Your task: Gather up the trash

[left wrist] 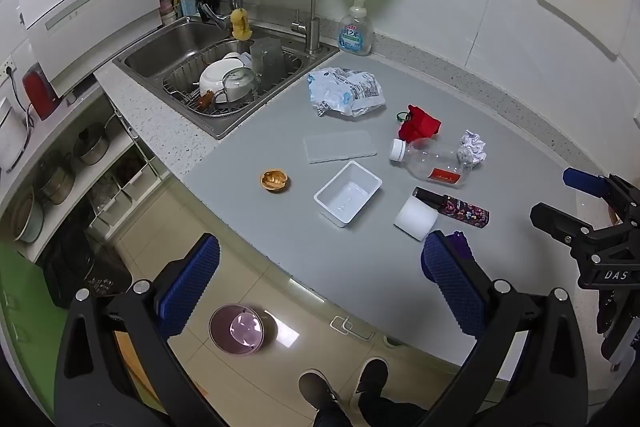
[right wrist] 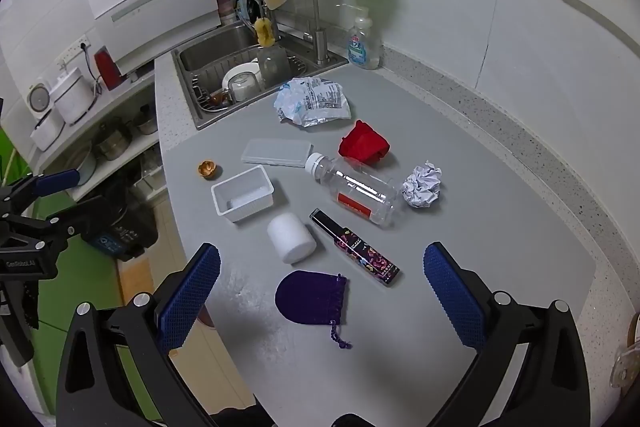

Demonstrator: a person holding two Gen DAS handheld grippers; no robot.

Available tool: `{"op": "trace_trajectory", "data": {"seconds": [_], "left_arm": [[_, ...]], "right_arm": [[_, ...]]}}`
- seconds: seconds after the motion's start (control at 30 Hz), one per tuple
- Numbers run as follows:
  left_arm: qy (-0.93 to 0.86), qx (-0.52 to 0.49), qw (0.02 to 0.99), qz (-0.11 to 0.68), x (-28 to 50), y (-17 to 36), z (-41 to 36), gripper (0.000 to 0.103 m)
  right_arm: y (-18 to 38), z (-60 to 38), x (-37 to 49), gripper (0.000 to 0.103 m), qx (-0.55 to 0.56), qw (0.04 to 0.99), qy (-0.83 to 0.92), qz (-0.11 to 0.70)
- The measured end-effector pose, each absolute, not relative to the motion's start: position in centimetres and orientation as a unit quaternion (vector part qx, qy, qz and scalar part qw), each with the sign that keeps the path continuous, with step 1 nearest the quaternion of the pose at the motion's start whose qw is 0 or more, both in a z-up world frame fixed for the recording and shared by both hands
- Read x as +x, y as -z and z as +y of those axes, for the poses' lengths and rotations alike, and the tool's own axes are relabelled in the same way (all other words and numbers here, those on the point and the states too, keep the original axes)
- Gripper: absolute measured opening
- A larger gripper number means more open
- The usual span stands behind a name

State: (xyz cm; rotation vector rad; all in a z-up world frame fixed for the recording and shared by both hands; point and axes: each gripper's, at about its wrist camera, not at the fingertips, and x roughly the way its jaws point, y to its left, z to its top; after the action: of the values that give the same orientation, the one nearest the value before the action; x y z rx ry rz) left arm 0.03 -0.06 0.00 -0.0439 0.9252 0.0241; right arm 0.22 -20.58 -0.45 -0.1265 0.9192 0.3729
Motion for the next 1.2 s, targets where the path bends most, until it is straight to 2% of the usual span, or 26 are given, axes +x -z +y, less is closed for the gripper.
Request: {"op": "trace_trajectory", "data": {"seconds": [1.2], "left_arm": [[-0.009, -0.021, 0.894, 0.448, 0.10, 0.08, 0.03, 0.100]], "right_arm": [[0.42, -20.29, -0.13, 0.098, -0.063, 0.875, -0.182, 0.444]]}}
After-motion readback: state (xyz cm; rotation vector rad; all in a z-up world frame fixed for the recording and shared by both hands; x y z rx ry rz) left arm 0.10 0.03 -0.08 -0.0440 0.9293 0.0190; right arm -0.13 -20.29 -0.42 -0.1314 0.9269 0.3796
